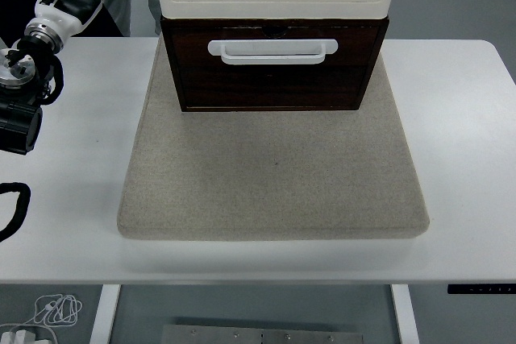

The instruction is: Open the drawer under the combination cabinet

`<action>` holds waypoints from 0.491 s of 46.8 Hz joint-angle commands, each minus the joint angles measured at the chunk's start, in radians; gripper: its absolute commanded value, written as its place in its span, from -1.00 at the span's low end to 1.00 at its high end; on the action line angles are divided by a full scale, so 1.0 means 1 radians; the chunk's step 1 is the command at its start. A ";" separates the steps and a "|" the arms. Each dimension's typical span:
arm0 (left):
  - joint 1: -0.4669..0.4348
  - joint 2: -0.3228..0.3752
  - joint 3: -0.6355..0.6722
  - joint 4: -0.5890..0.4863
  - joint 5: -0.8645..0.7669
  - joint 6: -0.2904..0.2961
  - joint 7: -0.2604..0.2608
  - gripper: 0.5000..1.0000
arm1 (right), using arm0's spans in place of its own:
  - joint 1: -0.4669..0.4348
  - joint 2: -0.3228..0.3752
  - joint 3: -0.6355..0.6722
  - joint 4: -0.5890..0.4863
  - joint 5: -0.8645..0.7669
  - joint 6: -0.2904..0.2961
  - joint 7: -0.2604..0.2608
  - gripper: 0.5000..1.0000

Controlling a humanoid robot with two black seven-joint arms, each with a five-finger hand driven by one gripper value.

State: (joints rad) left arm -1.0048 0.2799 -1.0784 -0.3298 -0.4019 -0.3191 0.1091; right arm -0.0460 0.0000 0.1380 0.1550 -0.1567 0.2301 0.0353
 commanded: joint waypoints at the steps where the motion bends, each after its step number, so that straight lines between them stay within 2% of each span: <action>1: 0.000 0.001 0.000 0.000 0.000 0.000 0.001 1.00 | 0.000 0.000 0.000 0.000 -0.001 0.000 0.000 0.70; 23: -0.012 0.021 -0.017 0.023 -0.012 0.002 0.000 1.00 | 0.000 0.000 0.000 0.000 0.000 0.000 -0.002 0.70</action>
State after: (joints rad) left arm -1.0172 0.2956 -1.0975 -0.3171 -0.4156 -0.3208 0.1090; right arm -0.0459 0.0000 0.1381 0.1550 -0.1567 0.2301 0.0348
